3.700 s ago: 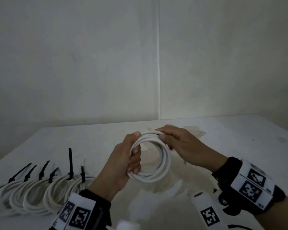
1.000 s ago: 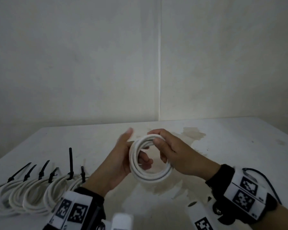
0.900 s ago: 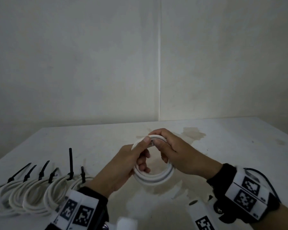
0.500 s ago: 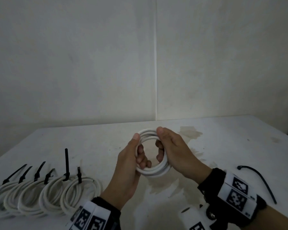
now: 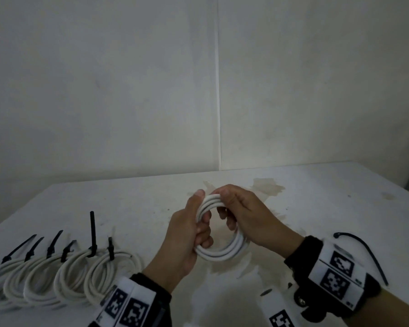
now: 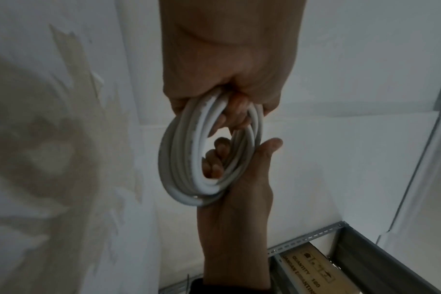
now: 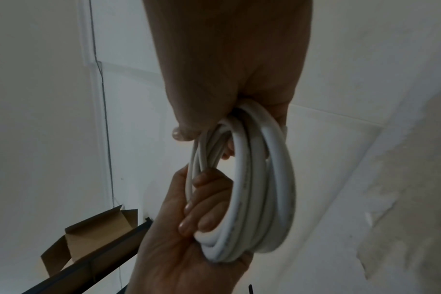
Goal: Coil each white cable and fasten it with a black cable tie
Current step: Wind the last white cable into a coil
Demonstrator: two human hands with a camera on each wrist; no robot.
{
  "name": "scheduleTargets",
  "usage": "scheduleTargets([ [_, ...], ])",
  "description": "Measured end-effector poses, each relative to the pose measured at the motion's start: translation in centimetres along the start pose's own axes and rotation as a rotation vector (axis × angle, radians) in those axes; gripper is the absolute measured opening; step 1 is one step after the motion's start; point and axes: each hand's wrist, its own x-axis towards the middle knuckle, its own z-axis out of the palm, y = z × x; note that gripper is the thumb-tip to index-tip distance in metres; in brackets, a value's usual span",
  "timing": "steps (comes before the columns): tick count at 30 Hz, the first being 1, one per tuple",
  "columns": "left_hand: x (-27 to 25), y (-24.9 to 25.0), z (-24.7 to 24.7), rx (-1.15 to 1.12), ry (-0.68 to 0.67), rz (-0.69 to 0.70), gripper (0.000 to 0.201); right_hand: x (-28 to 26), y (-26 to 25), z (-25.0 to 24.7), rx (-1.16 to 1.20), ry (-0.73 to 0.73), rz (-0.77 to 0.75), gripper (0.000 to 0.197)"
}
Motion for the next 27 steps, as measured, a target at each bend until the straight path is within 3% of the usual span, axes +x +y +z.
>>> scheduleTargets([
  [5,0.0,-0.6,0.3,-0.110,0.078,0.036,0.050,-1.2,0.7,-0.2,0.104,0.076,0.145,0.061],
  [8,-0.1,-1.2,0.8,-0.136,0.069,0.062,0.050,-1.1,0.4,0.0,0.126,0.172,0.137,0.042],
  [12,-0.1,-1.5,0.3,-0.077,-0.090,0.046,0.050,-0.6,0.5,-0.6,0.073,0.242,0.059,0.039],
  [16,0.6,-0.2,-0.4,0.003,-0.212,-0.036,0.055,-0.5,0.6,-1.4,-0.039,0.188,0.000,0.039],
  [21,0.1,-0.3,1.4,0.070,-0.048,0.045,0.042,-0.7,0.7,-1.3,-0.087,0.116,-0.040,0.034],
  [27,0.2,-1.6,1.6,-0.085,0.079,0.057,0.041,-1.2,1.3,-1.3,0.208,0.178,0.091,0.039],
])
